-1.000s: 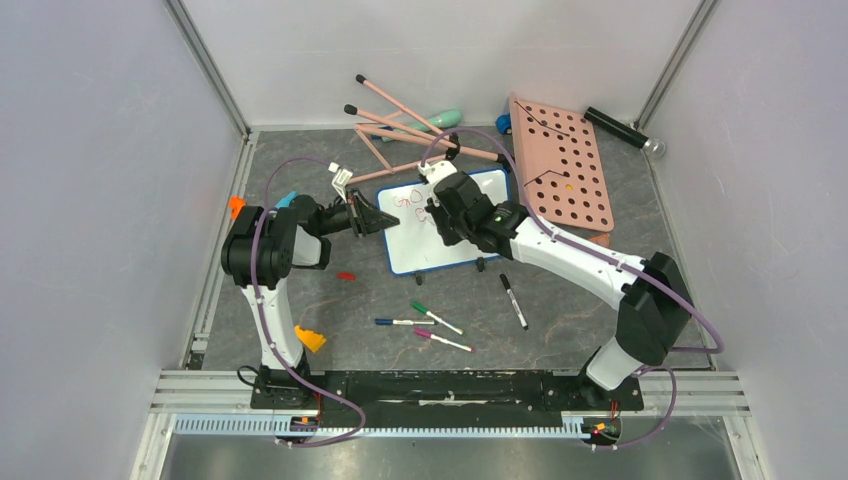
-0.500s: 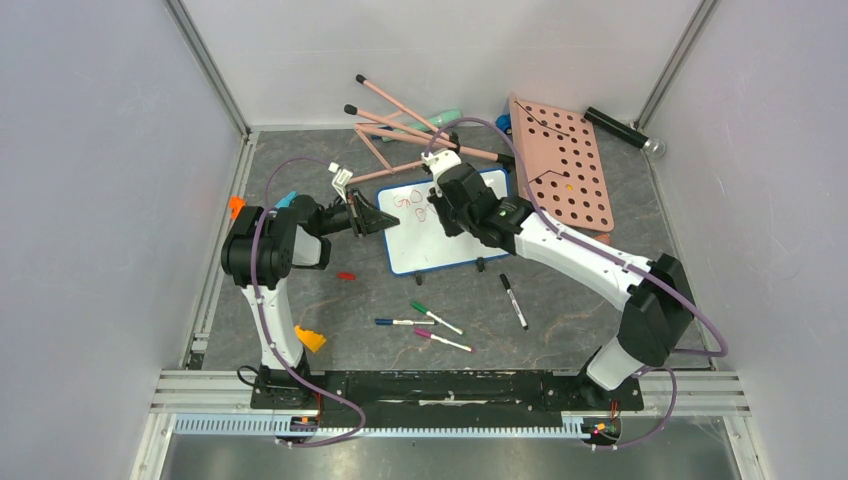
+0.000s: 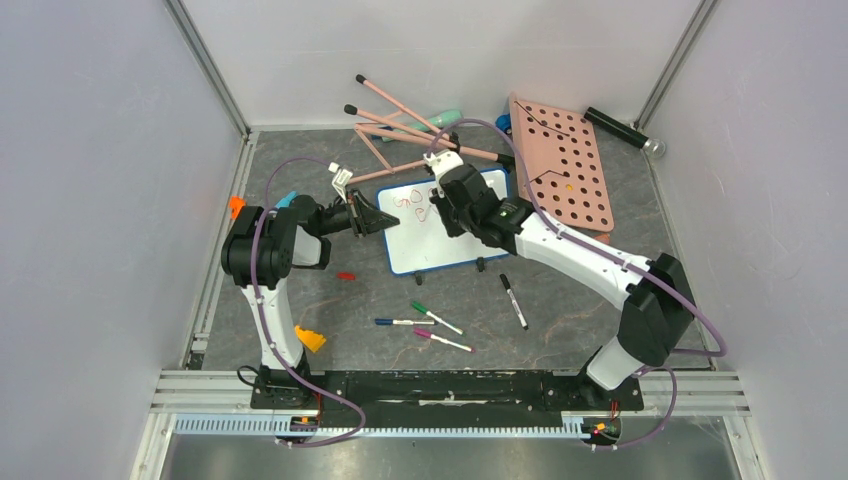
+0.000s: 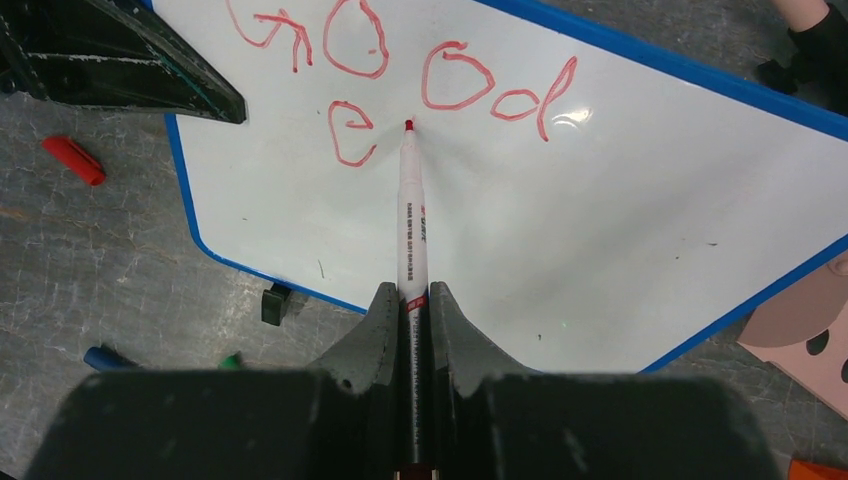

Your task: Write a sentence on the whiteboard

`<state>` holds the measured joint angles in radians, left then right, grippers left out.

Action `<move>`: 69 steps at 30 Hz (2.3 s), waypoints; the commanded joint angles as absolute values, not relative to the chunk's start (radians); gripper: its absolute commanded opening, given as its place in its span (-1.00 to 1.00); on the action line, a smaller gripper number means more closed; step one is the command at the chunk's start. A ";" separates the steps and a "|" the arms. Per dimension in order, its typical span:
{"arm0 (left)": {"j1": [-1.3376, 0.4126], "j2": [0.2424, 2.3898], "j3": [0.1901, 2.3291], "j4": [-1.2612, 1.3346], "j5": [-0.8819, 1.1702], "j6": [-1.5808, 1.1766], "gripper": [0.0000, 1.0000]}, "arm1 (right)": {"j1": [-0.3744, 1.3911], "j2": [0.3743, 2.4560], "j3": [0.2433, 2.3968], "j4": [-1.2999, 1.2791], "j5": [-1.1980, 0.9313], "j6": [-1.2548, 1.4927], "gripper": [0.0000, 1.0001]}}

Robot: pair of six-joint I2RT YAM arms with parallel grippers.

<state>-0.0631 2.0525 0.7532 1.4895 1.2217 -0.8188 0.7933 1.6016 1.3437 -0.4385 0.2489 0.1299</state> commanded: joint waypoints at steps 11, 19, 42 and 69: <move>-0.047 2.066 0.761 1.557 1.201 -0.730 -0.96 | 0.789 1.552 1.245 -0.382 0.238 0.138 -1.00; -0.047 2.066 0.761 1.557 1.201 -0.730 -0.96 | 0.774 1.575 1.312 -0.387 0.233 0.130 -1.00; -0.048 2.066 0.762 1.557 1.202 -0.730 -0.96 | 0.732 1.562 1.312 -0.408 0.248 0.132 -1.00; -0.048 2.067 0.763 1.557 1.203 -0.730 -0.96 | 0.734 1.521 1.206 -0.396 0.208 0.129 -1.00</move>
<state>-0.0631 2.0525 0.7532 1.4891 1.2198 -0.8188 0.7486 1.5368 1.2198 -0.3973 0.1825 0.1337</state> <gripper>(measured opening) 0.152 0.101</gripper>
